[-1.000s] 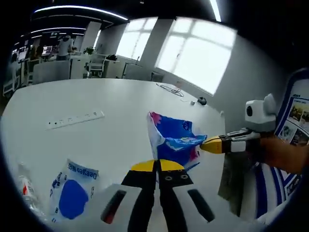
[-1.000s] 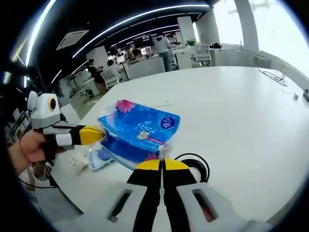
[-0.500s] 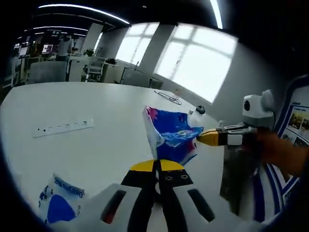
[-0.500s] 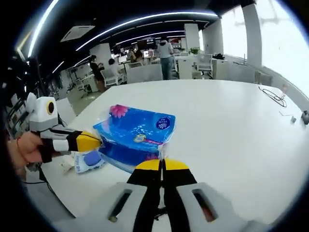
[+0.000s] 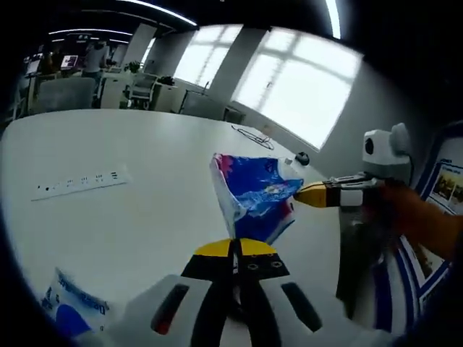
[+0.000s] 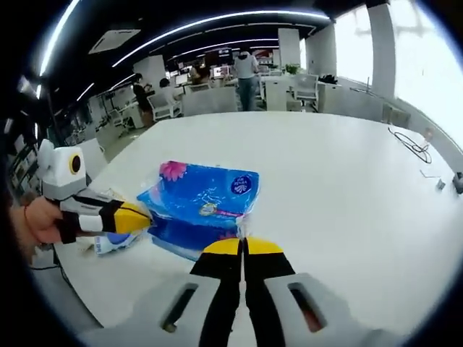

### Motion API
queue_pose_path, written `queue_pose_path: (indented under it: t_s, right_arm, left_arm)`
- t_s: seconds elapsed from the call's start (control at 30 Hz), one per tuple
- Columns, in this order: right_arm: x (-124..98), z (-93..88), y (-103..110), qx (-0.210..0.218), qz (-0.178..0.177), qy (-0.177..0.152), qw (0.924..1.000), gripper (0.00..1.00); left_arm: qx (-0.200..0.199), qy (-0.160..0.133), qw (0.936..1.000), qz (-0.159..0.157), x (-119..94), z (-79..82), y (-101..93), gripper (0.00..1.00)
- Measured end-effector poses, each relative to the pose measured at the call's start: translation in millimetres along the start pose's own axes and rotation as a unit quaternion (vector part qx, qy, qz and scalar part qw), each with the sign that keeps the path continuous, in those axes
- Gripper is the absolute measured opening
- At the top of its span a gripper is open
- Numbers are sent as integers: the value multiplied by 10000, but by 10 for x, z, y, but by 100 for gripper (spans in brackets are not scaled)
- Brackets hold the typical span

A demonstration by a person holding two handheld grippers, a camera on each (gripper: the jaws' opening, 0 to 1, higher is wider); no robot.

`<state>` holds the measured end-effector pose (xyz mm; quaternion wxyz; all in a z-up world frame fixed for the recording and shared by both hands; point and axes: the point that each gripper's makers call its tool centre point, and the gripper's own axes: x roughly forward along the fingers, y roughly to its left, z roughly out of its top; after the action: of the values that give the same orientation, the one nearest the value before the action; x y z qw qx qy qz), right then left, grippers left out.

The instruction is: Arrange the tabletop items into an orderly group along one side of the table until the central work area is clear of visible clutter.

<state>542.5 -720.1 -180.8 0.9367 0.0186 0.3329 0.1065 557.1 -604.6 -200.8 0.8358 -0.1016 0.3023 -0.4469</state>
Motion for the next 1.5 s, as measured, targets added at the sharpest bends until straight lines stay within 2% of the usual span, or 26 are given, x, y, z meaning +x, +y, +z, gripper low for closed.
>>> queue_pose_path:
  t_s: [0.27,0.67,0.93,1.5]
  right_arm:
    - [320,-213,-243,141,-22,330,9994,0]
    - [716,-513,-485,331,-41,730,9968,0]
    - [893,-677,-566,492,-35,993,9938,0]
    - [989,-883,-614,555,-60,1299,9900,0]
  left_arm:
    - [-290,382,9988,-5,374,-253,170,0]
    - [-733,762,9944,30,725,-538,360,0]
    - [-911,1011,9907,47,838,-723,414,0]
    - [-1064,1202,9870,64,899,-877,435,0]
